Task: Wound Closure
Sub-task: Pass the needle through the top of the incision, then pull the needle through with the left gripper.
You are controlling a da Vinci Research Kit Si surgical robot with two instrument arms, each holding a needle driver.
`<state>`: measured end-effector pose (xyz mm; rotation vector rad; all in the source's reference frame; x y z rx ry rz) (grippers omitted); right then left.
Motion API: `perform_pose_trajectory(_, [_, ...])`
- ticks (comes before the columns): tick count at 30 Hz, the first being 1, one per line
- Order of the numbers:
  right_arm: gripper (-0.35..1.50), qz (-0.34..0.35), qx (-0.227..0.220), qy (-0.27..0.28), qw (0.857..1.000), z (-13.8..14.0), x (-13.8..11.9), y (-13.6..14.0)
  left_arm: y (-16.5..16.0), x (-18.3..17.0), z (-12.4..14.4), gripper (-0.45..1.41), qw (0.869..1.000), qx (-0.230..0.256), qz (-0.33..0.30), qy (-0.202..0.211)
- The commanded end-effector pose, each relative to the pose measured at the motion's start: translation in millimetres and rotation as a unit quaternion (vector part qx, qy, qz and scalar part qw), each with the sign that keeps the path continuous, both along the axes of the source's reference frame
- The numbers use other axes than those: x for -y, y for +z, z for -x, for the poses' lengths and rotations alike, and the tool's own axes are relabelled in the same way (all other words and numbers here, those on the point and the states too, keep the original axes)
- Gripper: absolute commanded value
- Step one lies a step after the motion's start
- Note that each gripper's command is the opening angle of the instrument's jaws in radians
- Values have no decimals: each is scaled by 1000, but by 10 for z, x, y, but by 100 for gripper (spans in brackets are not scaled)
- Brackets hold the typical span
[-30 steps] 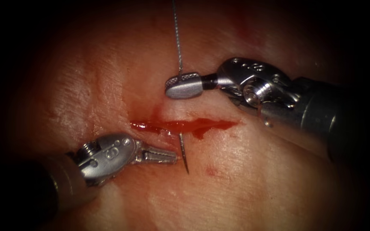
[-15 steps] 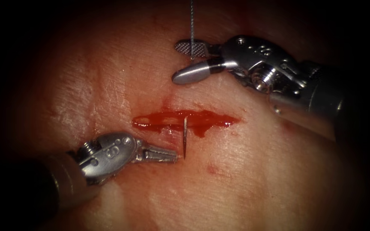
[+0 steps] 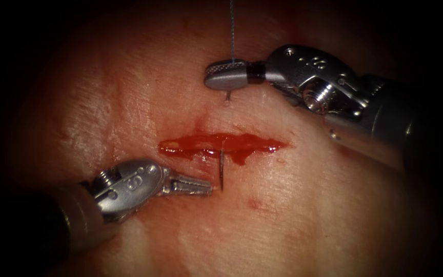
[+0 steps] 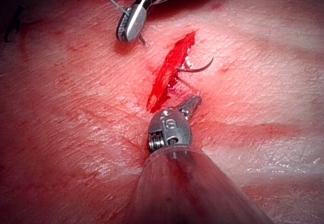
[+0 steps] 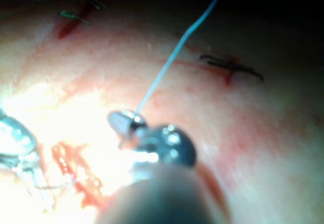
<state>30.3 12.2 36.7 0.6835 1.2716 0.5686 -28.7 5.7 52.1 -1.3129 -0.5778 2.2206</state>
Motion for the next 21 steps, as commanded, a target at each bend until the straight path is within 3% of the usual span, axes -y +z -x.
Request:
perform_pose_trajectory(1, [-35, -21, -7, -9, 1000, -9, 3, 4, 6, -4, 4, -45, 1000, 1, 1, 0])
perform_pose_trajectory(11, [-35, -44, -17, -39, 998, -12, 16, -2, 3, -5, -2, -37, 1000, 4, 21, 13])
perform_pose_trajectory(12, [14, -38, -13, -16, 999, -11, 10, -2, 3, -4, -3, -32, 1000, 5, 26, 16])
perform_pose_trajectory(13, [14, -38, -13, -16, 999, -11, 10, -2, 3, -4, -3, -32, 1000, 5, 26, 16])
perform_pose_trajectory(14, [44, -29, -12, -6, 999, -10, 7, -2, 2, -4, -3, -28, 999, 5, 34, 20])
perform_pose_trajectory(15, [89, -15, -2, 13, 1000, -7, 0, -2, 1, -5, -3, -15, 998, 8, 51, 30])
perform_pose_trajectory(16, [109, -8, 6, 24, 1000, -3, -5, -2, -2, -5, -2, -6, 997, 10, 66, 38])
perform_pose_trajectory(17, [109, -8, 6, 24, 1000, -3, -5, -2, -2, -5, -2, -6, 997, 10, 66, 38])
perform_pose_trajectory(18, [121, 0, 15, 36, 999, 5, -12, -2, -7, -6, -1, 22, 994, 15, 100, 49])
perform_pose_trajectory(19, [121, 0, 15, 36, 999, 5, -12, -2, -7, -6, -1, 22, 994, 15, 100, 49])
perform_pose_trajectory(21, [125, 1, 22, 47, 999, 24, -19, -4, -19, -8, 5, 69, 986, 15, 155, 64])
